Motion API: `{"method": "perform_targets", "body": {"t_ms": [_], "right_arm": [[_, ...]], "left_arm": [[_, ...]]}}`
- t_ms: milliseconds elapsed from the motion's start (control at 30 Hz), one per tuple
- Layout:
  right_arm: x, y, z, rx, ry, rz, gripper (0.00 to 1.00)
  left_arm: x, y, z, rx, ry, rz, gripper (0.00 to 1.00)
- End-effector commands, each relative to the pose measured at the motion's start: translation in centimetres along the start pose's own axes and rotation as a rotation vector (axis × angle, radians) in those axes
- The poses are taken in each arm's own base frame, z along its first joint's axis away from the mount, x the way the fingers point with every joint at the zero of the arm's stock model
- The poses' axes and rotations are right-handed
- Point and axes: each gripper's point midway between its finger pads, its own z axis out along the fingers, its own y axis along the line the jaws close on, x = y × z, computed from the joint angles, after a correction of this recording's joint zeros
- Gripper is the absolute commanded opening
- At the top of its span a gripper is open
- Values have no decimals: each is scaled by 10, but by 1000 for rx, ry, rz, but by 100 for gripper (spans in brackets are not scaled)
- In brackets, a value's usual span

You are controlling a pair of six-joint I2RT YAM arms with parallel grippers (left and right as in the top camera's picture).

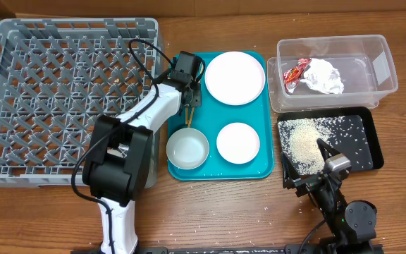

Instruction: Sort waste into correct bins and load items into the dishwasher

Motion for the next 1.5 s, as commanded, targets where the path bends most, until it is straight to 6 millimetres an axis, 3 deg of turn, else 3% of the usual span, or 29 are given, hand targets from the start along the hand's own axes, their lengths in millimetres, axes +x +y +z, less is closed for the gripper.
{"method": "perform_targets", "body": {"t_ms": [0,67,167,267,300,333,433,467,600,767,867,967,1033,1133,1267,1367,1467], "right_arm": [[1,0,0,-1,-8,-2,100],[1,0,0,-1,-7,-2,100],[1,0,0,-1,-7,-2,100],[1,0,0,-1,-8,-2,100],[1,0,0,-1,-8,-2,100],[1,0,0,-2,-8,-2,100],[1,0,0,-1,-7,-1,100],[1,0,0,-1,-8,-2,100],[1,0,0,-1,-7,-2,100],[1,0,0,-1,-7,-2,100],[1,0,0,-2,-8,-2,100],[1,0,0,-1,-8,-1,100],[1,0,0,-1,-7,-2,100],[1,0,0,-2,-8,-1,100],[1,0,0,-1,-7,-2,100],[1,0,0,-2,-8,-2,100],[1,0,0,-1,-7,-2,100]], "left_arm": [[9,1,17,-17,20,-22,38],[14,-1,22,-11,38,-20,34],[16,-1,21,-6,48,-19,6],[4,1,5,0,30,-30,4],[-2,2,-4,2,21,-34,4],[-19,2,-28,17,-4,-45,4],[-41,7,-74,29,-40,-55,4],[-50,14,-105,25,-57,-30,4],[-49,48,-141,-79,-61,35,4],[-26,99,-139,-217,53,57,4],[-15,110,-123,-202,117,80,5],[-2,115,-109,-189,182,88,19],[1,117,-107,-193,196,87,21],[-9,108,-120,-159,174,87,30],[-28,58,-152,17,123,117,58],[-34,19,-161,88,76,176,59],[-39,-7,-150,58,15,242,59]]}}
